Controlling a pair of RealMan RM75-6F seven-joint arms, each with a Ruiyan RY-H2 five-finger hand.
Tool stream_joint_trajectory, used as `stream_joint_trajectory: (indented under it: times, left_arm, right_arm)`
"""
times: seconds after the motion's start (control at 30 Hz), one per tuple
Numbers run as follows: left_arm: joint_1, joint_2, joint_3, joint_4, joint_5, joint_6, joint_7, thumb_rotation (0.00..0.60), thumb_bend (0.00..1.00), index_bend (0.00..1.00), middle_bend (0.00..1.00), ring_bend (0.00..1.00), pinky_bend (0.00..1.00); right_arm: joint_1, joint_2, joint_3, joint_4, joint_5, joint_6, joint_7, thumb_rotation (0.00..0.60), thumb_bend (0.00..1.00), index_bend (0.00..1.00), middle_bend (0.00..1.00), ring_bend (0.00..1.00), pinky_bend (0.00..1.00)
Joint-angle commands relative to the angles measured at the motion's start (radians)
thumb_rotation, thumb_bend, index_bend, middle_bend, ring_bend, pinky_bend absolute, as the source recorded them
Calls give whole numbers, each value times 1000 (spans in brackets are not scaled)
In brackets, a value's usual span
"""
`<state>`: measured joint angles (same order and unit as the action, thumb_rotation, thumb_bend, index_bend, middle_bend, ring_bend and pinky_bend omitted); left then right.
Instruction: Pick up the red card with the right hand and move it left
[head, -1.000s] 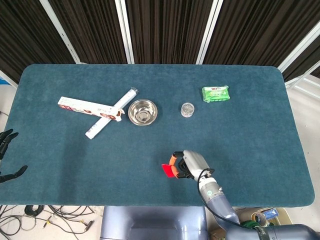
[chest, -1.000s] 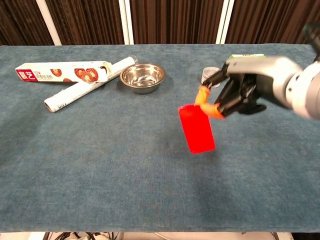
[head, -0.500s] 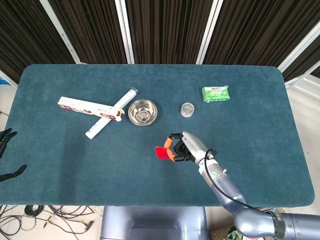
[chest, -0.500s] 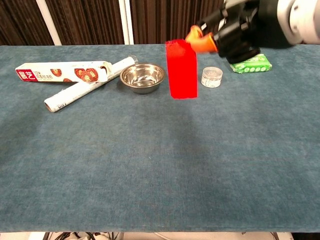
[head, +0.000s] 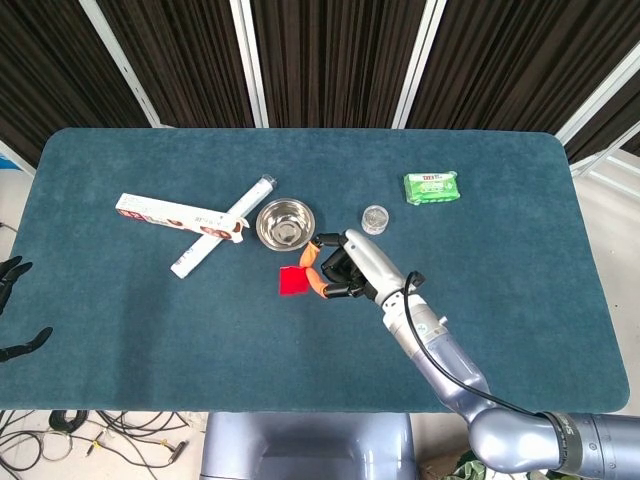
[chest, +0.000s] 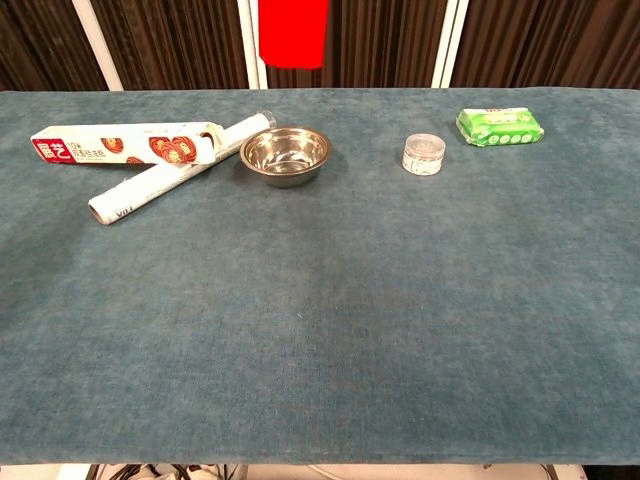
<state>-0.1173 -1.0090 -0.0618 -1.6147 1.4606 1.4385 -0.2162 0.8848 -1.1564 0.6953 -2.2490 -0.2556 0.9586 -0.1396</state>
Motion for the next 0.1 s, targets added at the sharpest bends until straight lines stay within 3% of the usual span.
stream_joint_trajectory:
  times: [0.03,0.1]
  left_arm:
    - [0,1,-1,-2,-2,0,-1,600,218,123,55,34,53]
    - [0,2,0,-4,-1,-2,2,600,218,123,55,34,52]
  right_arm:
    - [28,27,0,-1,48,-18,16,600,471,700,1000,1000,1000]
    - [45,38,-15,-2,60,-19,18,600,472,700,1000,1000,1000]
